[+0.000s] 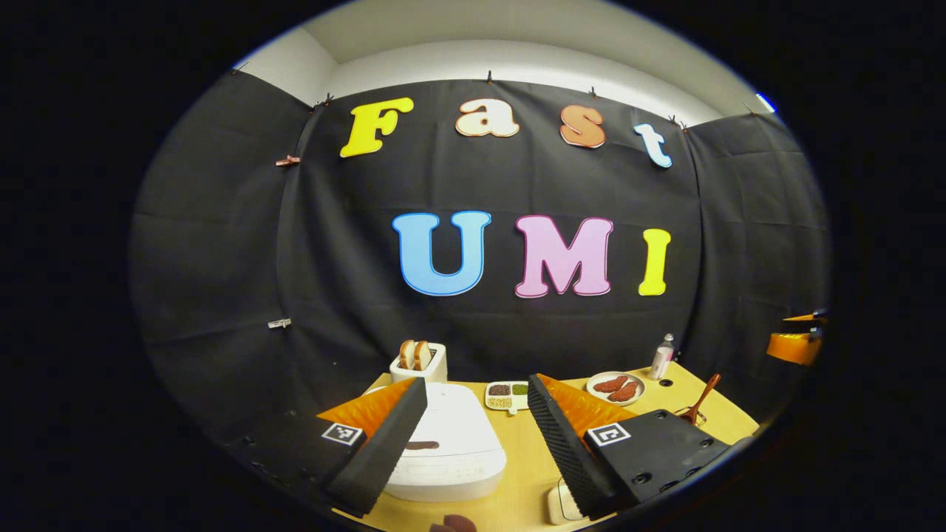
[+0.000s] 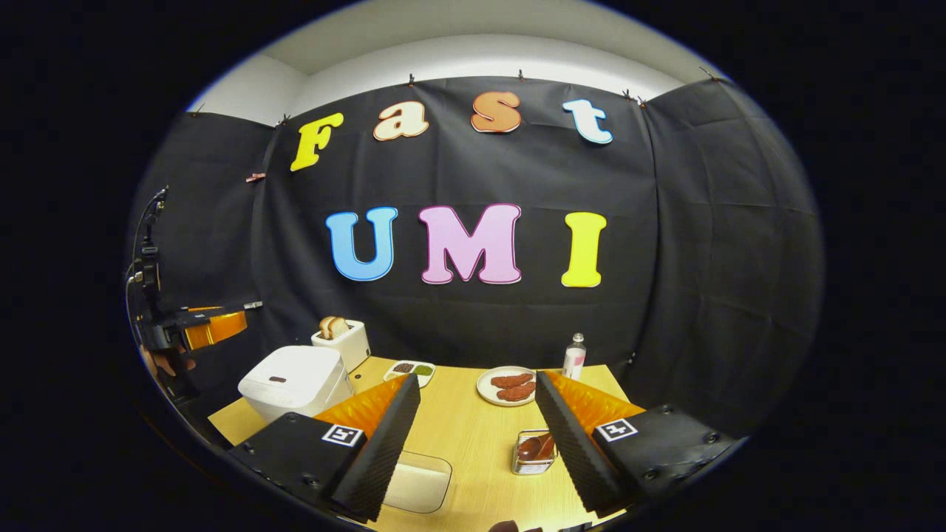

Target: Close the left gripper, press the button to open the rice cooker; take a wooden spoon from the chopstick holder with the right hand, scoop a spoonful of rice and pour it into the rice cooker, then put the wooden spoon back into the chopstick holder.

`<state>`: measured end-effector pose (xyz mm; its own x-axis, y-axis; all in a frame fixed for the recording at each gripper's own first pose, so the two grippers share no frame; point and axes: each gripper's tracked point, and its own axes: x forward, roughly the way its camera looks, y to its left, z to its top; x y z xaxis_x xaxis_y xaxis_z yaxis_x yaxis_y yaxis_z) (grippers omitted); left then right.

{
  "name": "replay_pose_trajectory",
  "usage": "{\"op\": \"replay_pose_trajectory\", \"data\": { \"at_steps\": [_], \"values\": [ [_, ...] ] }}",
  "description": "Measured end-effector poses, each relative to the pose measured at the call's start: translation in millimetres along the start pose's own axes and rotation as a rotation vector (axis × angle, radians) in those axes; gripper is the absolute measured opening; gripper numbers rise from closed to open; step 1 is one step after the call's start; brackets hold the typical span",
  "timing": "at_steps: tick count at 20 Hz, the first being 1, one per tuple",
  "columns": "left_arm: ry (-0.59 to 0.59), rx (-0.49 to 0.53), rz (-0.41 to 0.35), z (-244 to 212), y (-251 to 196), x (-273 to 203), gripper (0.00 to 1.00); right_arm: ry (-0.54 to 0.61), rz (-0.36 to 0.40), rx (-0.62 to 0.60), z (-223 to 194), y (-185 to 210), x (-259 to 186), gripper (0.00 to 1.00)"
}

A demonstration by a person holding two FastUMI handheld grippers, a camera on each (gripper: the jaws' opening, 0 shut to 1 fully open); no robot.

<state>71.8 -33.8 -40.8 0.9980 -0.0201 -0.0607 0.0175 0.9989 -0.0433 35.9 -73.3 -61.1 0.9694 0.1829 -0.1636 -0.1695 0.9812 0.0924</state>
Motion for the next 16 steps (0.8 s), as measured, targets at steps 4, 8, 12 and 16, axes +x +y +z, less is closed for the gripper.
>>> {"op": "replay_pose_trajectory", "data": {
  "at_steps": [4,8,12,16],
  "values": [
    [-0.025,0.003,-0.051,3.2,-15.0,-17.3,0.95,-0.040,-0.028,-0.008,7.7,-3.4,0.5,0.98],
    [-0.066,0.005,-0.076,8.2,-19.7,-30.3,0.94,-0.083,-0.066,-0.019,14.1,-10.2,-1.2,0.98],
    [-0.086,-0.024,-0.071,10.7,-18.9,-38.5,0.94,-0.101,-0.077,-0.025,18.5,-19.1,-2.7,0.98],
    [-0.110,-0.015,-0.051,16.1,-17.5,-45.1,0.94,-0.102,-0.089,-0.021,19.6,-29.4,-2.6,0.99]
  ]
}}
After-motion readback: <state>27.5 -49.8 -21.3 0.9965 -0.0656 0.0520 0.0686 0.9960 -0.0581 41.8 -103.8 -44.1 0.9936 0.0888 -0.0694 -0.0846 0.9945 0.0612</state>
